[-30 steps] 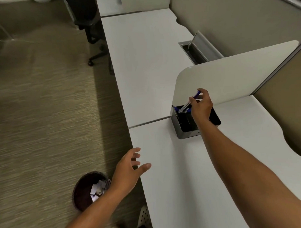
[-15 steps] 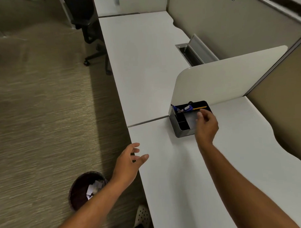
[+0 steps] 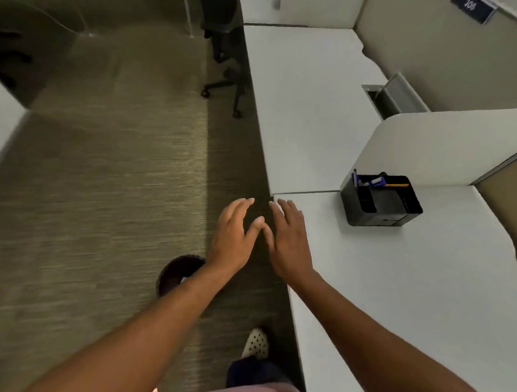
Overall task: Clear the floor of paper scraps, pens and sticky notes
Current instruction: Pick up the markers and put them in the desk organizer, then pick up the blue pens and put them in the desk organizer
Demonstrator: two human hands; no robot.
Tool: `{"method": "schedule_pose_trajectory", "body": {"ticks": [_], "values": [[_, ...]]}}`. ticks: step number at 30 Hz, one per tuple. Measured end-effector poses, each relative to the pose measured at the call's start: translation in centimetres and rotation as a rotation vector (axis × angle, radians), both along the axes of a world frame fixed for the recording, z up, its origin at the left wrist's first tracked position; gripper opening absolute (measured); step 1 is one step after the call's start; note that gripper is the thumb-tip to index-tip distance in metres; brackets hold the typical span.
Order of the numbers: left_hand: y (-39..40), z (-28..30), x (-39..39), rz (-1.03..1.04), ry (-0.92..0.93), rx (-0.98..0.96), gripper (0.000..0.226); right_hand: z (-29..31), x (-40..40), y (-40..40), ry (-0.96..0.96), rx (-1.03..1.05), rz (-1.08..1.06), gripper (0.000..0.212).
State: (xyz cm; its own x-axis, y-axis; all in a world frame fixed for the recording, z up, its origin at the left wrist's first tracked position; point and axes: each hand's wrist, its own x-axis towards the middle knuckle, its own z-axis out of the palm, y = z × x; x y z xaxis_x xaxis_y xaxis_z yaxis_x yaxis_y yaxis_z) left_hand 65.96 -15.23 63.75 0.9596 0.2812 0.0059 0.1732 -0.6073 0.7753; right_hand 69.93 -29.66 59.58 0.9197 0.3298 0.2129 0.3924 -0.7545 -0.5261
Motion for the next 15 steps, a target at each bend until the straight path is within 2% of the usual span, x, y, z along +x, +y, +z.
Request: {"method": "schedule_pose_trajectory", "body": {"ticks": [7,15], "values": [[11.4,-0.2,-9.9,0.243,-0.062,0.1,0.056,2.8,-5.8,11.6,-0.088,-0.159,0.299,0.056],[22.6,-2.4,-31.1,0.587,0.061,0.179,0.058,1.6,-20.4,25.1,-0.063,-0.273,0.658,0.055]]}}
